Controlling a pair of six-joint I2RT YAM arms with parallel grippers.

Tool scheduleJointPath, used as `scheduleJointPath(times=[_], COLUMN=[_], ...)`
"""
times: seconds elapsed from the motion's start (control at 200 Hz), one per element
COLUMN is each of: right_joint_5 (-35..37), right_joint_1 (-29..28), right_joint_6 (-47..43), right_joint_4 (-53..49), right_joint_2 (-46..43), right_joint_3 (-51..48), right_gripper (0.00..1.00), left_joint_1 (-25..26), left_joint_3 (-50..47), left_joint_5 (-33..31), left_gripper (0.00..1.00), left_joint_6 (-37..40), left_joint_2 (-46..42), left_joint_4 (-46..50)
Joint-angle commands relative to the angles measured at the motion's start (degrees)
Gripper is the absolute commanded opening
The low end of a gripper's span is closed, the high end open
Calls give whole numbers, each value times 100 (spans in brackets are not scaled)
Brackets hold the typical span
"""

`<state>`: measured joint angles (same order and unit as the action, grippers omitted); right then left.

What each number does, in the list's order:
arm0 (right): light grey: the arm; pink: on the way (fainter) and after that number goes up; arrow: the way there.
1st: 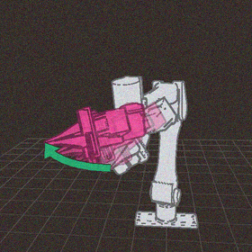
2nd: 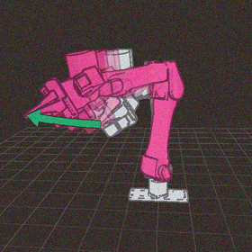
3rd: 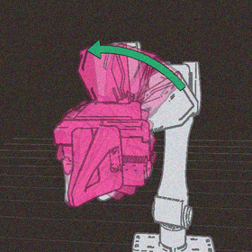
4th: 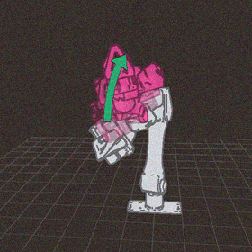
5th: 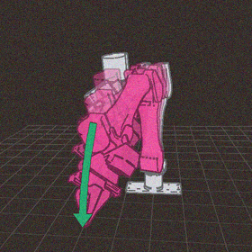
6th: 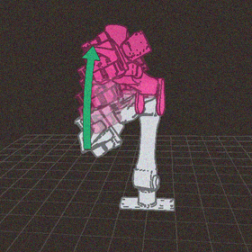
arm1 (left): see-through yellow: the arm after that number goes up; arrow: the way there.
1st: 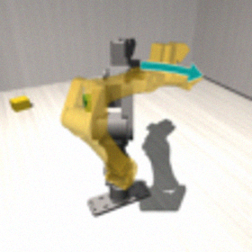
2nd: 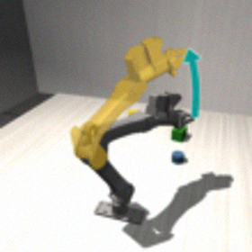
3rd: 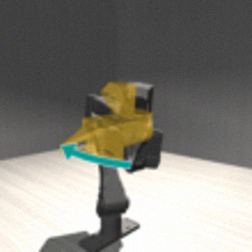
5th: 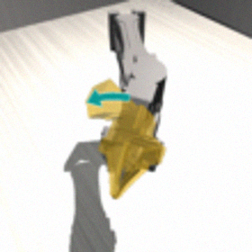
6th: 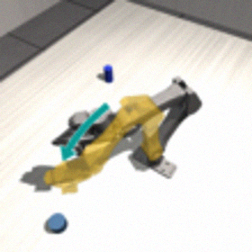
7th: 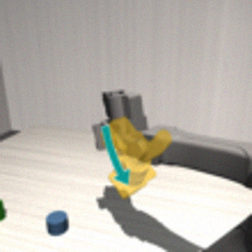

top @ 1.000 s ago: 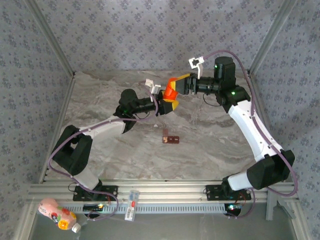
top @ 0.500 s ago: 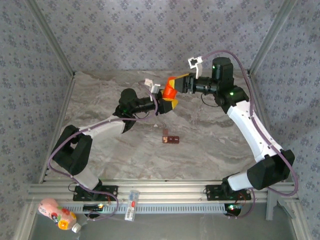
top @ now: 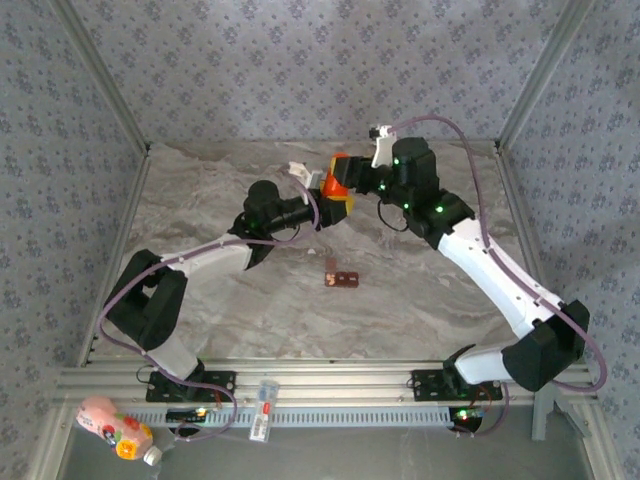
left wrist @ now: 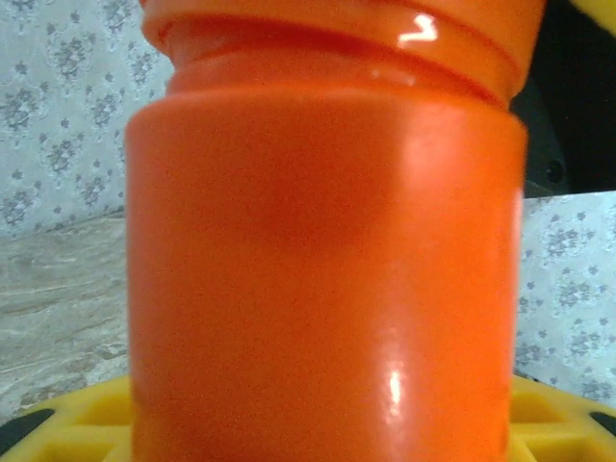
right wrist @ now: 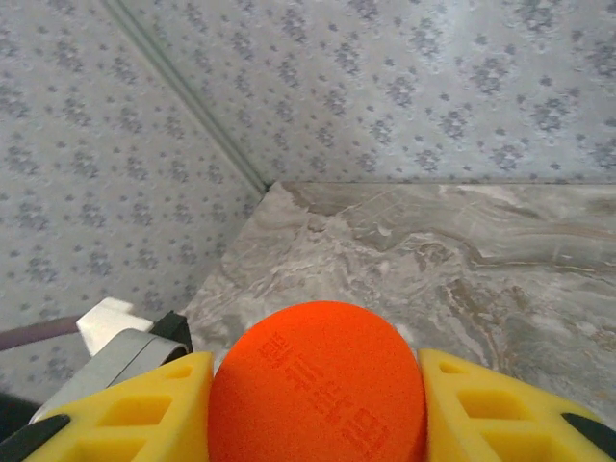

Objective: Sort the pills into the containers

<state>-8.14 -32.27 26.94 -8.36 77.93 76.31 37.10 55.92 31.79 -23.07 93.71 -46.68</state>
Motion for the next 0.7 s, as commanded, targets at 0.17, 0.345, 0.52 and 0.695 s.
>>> scheduleJointPath(times=[0.17, 0.345, 0.52, 0.695], right_joint_5=[95, -676, -1846, -2994], right_joint_1=[-189, 276, 944, 1415], right_joint_6=[192, 22, -504, -1078], right_joint_4=[-326, -346, -455, -705], right_joint_2=[-69, -508, -1028, -922], right_joint_3=[-103, -121, -178, -4], right_gripper=[52, 81, 89, 88], left_joint_1=[138, 137, 78, -33], left_joint_3=[125, 98, 88, 142], left_joint_5=[-628, -650, -314, 440], left_gripper=[0, 0, 0, 0], left_joint_6=[82, 88, 68, -198], left_joint_2=[70, 47, -12, -23], left_joint_4=[-748, -690, -571, -580])
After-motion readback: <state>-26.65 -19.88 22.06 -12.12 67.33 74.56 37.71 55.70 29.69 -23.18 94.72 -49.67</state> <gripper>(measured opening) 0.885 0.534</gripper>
